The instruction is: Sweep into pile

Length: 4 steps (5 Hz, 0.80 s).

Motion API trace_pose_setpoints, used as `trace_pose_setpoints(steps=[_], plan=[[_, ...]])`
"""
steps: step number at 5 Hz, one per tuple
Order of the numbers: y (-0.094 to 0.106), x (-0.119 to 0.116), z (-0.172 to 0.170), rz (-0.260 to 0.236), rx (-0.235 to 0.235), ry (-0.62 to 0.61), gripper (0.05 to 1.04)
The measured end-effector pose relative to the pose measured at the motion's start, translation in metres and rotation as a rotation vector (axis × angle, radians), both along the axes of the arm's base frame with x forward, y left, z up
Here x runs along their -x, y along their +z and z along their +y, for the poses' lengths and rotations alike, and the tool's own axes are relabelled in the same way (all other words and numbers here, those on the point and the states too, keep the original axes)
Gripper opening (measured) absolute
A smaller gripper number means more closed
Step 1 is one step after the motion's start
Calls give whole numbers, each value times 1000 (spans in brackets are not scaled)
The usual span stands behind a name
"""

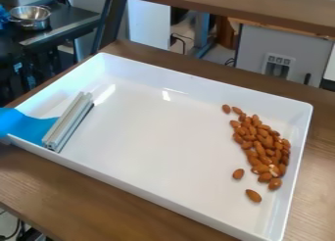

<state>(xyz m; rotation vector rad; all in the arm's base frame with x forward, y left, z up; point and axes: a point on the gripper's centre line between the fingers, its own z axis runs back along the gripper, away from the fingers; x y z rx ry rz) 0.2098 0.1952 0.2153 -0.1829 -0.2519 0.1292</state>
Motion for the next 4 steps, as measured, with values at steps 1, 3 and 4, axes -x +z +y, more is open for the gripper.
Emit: trace_pose_setpoints(steps=[1, 3, 4], plan=[[-43, -1, -2, 42, -84, -11, 998], [-139, -33, -37, 184, -588, -185, 998], [-139, -34, -36, 184, -613, -198, 999]])
